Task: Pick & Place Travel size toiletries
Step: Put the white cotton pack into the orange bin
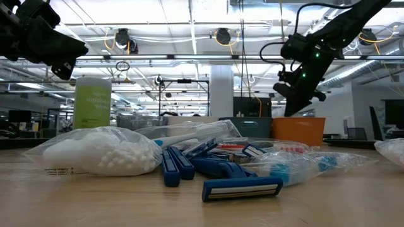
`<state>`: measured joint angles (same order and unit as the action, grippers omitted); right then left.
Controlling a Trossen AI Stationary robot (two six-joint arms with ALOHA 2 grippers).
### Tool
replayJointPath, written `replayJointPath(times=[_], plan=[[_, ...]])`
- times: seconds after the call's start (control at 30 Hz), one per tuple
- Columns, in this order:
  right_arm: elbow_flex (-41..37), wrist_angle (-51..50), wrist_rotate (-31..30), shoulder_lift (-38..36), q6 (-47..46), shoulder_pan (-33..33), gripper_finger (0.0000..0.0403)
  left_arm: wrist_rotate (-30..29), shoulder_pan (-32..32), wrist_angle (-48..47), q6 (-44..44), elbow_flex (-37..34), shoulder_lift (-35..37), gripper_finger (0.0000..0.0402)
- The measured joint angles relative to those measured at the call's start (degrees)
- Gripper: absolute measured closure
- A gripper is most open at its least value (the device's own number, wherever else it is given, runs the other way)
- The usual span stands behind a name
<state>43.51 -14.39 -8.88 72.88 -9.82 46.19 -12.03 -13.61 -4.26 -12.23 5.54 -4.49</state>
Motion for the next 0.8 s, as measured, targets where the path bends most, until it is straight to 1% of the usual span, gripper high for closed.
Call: replayJointPath(times=[0.17, 0.23, 0.33, 0.63, 0.8], plan=[[0.0, 0.02, 0.0, 0.2, 0.06, 0.0, 0.0397, 0.0, 0.0, -0.01, 0.0, -0.02, 0.0, 0.035], [0.0, 0.0, 0.0, 0.2, 0.36, 0.0, 0.0389, 0.0, 0.02, -0.01, 0.0, -0.01, 0.0, 0.035], [0.0, 0.02, 0.0, 0.18, 0.44, -0.02, 0.0365, 0.0, 0.0, -0.01, 0.0, 0.0, 0.0, 0.035], [0.0, 0.0, -0.02, 0.18, 0.48, -0.02, 0.0268, 0.0, 0.0, 0.01, 0.0, -0.01, 0.0, 0.035], [0.0, -0.06, 0.54, -0.2, 2.34, -0.19, 0.0237, 0.0, 0.0, -0.01, 0.0, -0.02, 0.0, 0.035]])
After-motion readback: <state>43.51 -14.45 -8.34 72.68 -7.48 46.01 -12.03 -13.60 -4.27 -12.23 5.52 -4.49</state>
